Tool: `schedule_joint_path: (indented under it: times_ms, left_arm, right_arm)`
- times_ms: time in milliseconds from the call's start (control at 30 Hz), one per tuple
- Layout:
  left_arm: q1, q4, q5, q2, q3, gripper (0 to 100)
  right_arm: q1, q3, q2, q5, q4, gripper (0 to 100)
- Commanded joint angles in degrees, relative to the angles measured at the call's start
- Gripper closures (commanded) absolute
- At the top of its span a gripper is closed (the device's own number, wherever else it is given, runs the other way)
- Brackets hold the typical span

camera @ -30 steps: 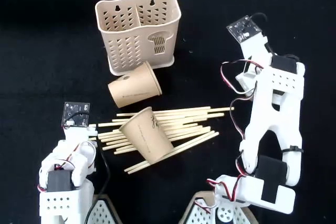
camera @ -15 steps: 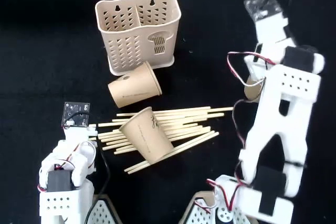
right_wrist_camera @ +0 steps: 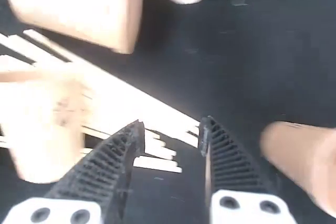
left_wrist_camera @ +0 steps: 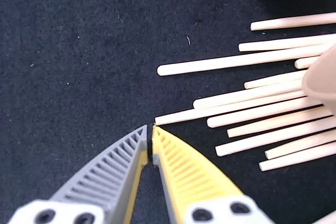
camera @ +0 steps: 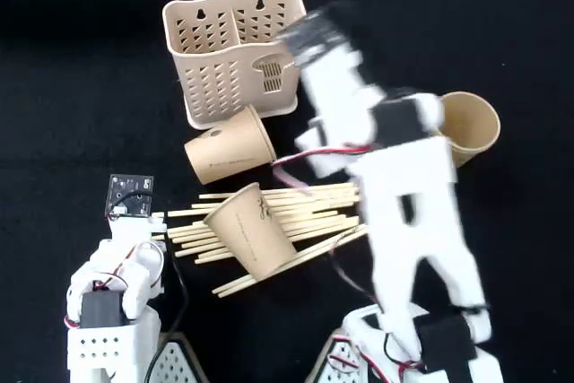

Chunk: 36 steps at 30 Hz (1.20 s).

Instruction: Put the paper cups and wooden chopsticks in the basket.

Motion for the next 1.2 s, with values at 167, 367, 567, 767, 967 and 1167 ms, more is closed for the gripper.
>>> schedule_joint_path:
  times_ms: [167, 367, 567, 767, 967, 1167]
  left_arm:
    - [-0.40, 1.05, 0.18, -0.44, 0.84, 97]
    - [-0.40, 1.05, 0.18, -0.44, 0.84, 97]
    - [-0.40, 1.05, 0.18, -0.44, 0.84, 97]
    - [-0.40, 1.05, 0.18, -0.44, 0.84, 97]
    - [-0.40, 1.05, 0.18, -0.44, 0.84, 97]
    - [-0.40, 1.05, 0.18, -0.44, 0.84, 97]
  right_arm:
    - [-5.89, 11.03, -1.45, -5.63, -16.62, 82.2]
    - [-8.62, 17.71, 1.27, -7.47, -29.54, 82.2]
    - [-11.60, 17.80, 4.70, -7.47, -32.97, 82.2]
    - [-10.81, 17.54, 10.42, -7.21, -37.89, 82.2]
    - [-10.81, 17.63, 12.88, -7.12, -39.91, 82.2]
    - [-8.18, 17.54, 12.88, -7.03, -39.91, 82.2]
